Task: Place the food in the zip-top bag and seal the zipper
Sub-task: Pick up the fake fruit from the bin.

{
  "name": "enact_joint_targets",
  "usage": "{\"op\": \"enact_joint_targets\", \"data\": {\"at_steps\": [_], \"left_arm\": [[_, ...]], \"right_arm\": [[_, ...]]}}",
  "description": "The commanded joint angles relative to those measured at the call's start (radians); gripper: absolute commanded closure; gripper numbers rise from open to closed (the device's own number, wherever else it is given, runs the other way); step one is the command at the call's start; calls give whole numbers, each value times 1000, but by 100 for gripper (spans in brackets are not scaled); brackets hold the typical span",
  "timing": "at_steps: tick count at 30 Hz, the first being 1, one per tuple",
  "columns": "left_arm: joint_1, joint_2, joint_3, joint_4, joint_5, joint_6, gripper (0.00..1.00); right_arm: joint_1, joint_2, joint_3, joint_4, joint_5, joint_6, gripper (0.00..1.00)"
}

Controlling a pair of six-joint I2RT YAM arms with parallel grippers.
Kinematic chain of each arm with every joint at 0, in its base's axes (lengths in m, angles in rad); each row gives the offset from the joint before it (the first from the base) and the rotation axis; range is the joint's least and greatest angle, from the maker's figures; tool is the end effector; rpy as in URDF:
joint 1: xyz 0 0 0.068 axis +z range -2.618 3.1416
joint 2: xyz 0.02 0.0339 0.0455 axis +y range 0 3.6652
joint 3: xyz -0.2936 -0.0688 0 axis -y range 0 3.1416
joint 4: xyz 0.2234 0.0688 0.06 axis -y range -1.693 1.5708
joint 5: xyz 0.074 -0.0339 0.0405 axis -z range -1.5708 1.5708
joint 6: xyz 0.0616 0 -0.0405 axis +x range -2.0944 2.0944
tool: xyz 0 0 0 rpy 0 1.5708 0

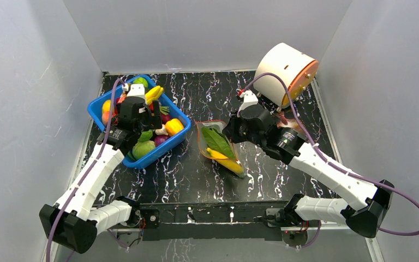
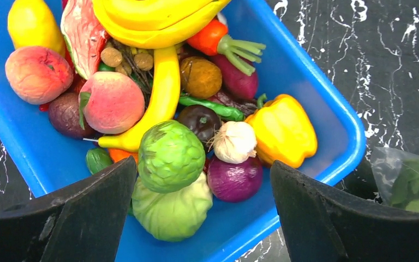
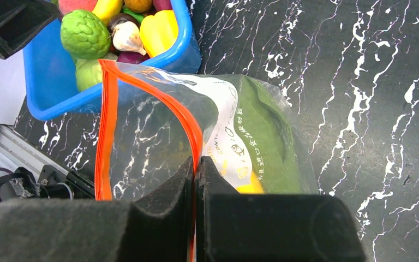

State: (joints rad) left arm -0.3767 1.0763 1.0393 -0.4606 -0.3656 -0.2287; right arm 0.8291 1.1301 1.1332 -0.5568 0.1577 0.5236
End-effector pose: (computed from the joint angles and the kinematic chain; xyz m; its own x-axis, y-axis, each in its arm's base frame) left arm 0.2143 -0.0611 0.3608 -0.4440 -0.0521 -0.8945 -0.0505 0.9982 -0.0330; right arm 0.1643 0.1650 0.3688 -0.6266 0.0471 -0.7779 -0.3749 0.8569 0.3538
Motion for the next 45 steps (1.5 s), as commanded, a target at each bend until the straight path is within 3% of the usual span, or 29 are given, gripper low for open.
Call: {"op": "enact_joint_targets", "data": {"at_steps": [1, 6, 18, 29, 37, 45], "left_arm": [[48, -16, -34, -4, 50, -1, 11], [87, -1, -90, 29, 50, 11, 19], [171, 79, -161, 161, 115, 61, 24], [197, 161, -149, 128, 138, 87, 32], [197, 129, -156, 123, 132, 97, 49], [197, 93, -145, 106, 150, 91, 53]], "right_arm": [[-2, -26, 25, 49, 6, -8, 100], [-3, -26, 19, 55, 4, -7, 100], [-3, -24, 11, 63, 5, -7, 100], [-2, -26, 14, 63, 1, -4, 100], [-3, -27, 28, 60, 5, -11, 100], [-3, -36, 21, 57, 15, -11, 100]]}}
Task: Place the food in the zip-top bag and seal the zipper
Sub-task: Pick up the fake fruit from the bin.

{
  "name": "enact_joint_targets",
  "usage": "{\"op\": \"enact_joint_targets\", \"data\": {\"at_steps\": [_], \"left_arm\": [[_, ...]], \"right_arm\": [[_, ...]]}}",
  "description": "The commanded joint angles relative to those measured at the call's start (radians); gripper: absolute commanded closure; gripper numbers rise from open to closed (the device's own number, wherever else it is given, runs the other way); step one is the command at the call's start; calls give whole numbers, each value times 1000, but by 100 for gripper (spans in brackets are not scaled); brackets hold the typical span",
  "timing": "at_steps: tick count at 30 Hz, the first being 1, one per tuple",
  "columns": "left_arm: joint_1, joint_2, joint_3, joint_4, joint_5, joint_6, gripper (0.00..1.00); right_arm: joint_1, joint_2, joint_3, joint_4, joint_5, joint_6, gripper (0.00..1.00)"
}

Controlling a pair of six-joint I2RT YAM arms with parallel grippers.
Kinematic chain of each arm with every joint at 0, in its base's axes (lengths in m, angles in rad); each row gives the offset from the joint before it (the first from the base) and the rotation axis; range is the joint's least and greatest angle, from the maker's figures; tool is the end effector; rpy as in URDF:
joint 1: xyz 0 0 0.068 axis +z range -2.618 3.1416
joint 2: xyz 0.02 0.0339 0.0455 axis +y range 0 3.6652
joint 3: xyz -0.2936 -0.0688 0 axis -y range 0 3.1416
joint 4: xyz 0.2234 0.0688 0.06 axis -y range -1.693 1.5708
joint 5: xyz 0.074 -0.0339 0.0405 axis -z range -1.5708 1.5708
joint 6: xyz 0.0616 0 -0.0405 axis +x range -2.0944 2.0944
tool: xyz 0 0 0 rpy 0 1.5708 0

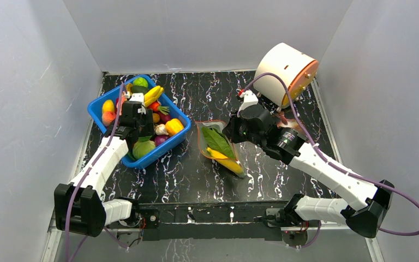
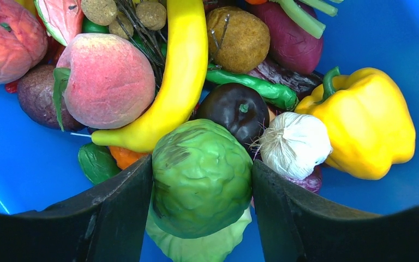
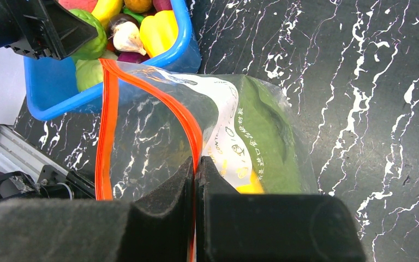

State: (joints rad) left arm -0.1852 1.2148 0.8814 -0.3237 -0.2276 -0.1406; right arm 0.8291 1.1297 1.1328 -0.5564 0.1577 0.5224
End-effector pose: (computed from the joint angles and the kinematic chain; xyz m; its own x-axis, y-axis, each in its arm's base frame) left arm 0.2527 -0.0332 0.2904 -0.5950 -0.0274 -0.8033 -0.0804 0.9964 0.0255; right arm 0.1643 0.1650 0.3688 -0.6259 0.0463 -0.7785 -0.3757 0.8569 0.3530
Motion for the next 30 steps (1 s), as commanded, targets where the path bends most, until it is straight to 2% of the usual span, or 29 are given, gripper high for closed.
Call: {"op": "enact_joint_targets", "data": {"at_steps": [1, 7, 13, 23, 30], "left_arm": [[6, -52, 13, -33, 17, -1, 54], [6, -93, 25, -57, 45, -8, 54], [6, -143, 28, -65, 139, -11, 54], [6, -211, 15, -4, 410, -25, 59], [6, -232, 59, -10, 586, -32, 59]], "right_arm": [[-3, -36, 20, 57, 18, -10, 100], [-2, -31, 9, 64, 17, -9, 100], [-3, -31, -4, 80, 18, -5, 100], [-2, -11, -6, 82, 13, 5, 100], [-3, -1, -1, 82, 8, 11, 100]]}}
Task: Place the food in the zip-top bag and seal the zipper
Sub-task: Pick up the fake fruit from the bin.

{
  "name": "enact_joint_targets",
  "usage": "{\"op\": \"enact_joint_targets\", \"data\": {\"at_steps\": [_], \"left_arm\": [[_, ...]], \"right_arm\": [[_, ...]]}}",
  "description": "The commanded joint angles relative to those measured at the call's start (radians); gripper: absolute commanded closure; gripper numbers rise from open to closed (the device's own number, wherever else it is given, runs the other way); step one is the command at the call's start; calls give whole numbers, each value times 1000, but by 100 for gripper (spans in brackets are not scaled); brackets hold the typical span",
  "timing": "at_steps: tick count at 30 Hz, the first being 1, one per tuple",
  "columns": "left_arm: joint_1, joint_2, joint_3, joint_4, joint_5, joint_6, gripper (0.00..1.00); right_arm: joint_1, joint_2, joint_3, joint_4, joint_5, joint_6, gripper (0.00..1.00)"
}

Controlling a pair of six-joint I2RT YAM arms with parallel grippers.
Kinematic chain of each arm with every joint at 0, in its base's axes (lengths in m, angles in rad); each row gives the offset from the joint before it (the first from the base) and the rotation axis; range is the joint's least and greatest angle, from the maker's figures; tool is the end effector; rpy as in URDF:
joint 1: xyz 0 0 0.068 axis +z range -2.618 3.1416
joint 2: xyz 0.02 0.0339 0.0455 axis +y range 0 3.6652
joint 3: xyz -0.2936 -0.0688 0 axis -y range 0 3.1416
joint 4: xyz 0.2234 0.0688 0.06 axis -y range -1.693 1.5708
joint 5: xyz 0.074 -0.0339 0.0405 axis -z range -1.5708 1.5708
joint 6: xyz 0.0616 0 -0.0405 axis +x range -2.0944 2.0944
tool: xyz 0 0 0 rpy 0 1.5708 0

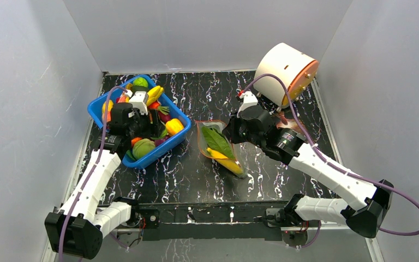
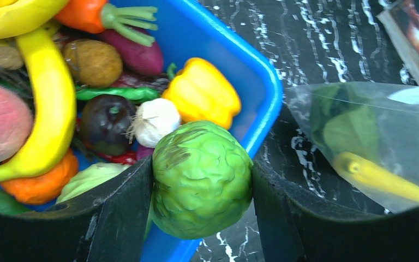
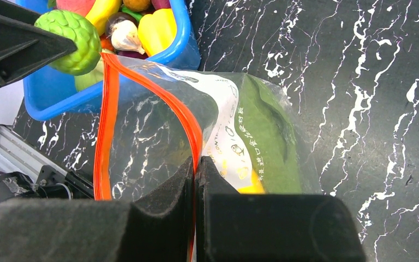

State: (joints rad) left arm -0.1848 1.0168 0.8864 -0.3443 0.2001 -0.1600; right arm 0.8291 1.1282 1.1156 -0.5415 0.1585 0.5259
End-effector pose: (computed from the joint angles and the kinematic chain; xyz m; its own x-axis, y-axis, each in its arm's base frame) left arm 0.2085 -0.0514 0.3322 -0.4999 -0.0654 -0.8636 0.2778 0.9324 -0.2314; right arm 0.1646 0.1653 0.3650 -0.6274 0.0490 -0.7772 -0.3728 0.8573 0.3551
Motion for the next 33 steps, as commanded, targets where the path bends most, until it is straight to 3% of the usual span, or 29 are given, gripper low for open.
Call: {"op": "enact_joint_targets", "data": {"at_steps": [1, 17, 27, 33], "left_arm": [[6, -43, 60, 19, 195, -29, 59], [-2, -156, 11, 320, 454, -314, 61], [-42, -180, -62, 544, 480, -470, 61], [-140, -153, -96, 601, 418, -460, 61]], "right_arm": [[-2, 2, 18, 67, 8, 8, 100], [-2, 20, 28, 79, -9, 14, 100], [-3, 26, 44, 84, -27, 17, 100], [-2, 30, 37, 84, -38, 14, 100]]}}
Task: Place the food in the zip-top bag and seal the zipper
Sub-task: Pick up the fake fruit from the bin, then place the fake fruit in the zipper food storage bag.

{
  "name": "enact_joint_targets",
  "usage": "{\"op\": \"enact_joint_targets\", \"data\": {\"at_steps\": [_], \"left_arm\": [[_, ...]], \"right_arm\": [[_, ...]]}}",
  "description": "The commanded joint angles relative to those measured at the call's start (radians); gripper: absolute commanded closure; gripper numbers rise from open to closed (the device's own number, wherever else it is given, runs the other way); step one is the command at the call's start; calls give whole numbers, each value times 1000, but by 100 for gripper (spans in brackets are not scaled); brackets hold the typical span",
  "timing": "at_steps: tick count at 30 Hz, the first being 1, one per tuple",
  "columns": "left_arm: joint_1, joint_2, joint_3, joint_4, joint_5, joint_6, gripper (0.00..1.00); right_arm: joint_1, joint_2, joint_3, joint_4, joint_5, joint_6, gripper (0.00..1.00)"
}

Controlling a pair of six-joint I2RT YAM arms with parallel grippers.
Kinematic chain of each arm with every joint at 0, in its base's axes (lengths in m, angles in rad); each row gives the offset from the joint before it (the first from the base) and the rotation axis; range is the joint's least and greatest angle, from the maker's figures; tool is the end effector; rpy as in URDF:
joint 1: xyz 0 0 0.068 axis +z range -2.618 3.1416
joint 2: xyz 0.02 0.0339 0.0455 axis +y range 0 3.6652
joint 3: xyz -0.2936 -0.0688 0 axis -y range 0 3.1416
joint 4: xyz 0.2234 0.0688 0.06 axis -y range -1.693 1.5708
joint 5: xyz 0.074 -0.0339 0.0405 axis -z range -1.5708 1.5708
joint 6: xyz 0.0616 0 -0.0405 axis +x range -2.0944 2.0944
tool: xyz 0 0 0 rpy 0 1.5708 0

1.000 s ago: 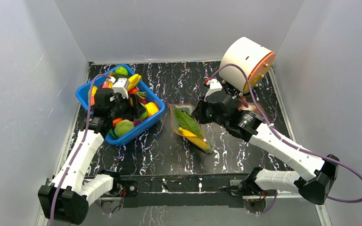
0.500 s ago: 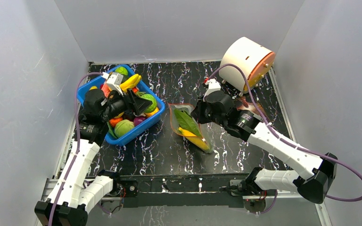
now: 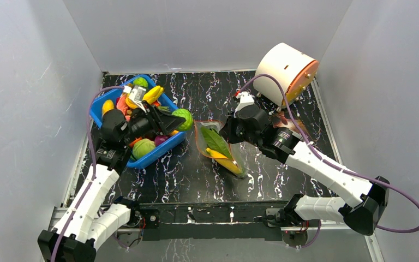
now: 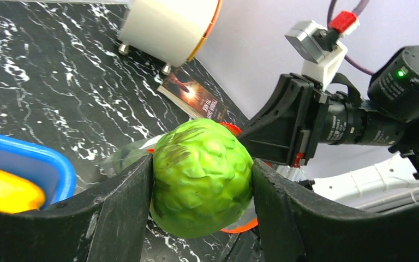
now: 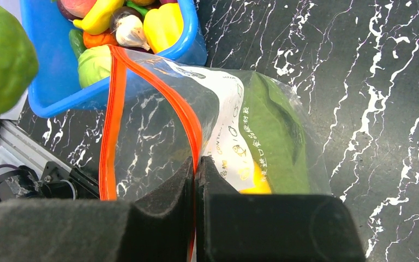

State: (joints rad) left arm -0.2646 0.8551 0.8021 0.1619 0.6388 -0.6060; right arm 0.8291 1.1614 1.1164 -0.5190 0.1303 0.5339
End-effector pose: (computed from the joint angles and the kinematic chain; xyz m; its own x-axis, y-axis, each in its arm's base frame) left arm 0.1606 -0.0816 0.3966 -0.3592 -0.3764 -0.8540 0.7025 0.4933 -0.5129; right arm 0.1702 0.1739 0.3605 -0.6452 0.0428 -0.7629 -0.3817 0.8469 0.3703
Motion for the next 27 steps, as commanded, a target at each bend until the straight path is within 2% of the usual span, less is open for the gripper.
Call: {"op": "enact_joint_targets", "data": {"at_steps": [1, 5, 14, 22, 27], "left_arm": [[-82, 18, -15, 102, -31, -6, 61], [-169, 52, -38, 157, -73, 8, 61], [-276, 139, -76, 253, -130, 36, 62], [-334, 166, -68, 197, -195, 134, 61], [-359, 189, -65, 162, -228, 157, 57]], "right_arm": [[-2, -3, 36, 61, -12, 6, 100], [-2, -9, 33, 62, -13, 8, 100], [-2, -15, 31, 78, -43, 4, 100], [-2, -30, 20, 96, -74, 2, 100], [-2, -43, 7, 109, -82, 3, 100]]}}
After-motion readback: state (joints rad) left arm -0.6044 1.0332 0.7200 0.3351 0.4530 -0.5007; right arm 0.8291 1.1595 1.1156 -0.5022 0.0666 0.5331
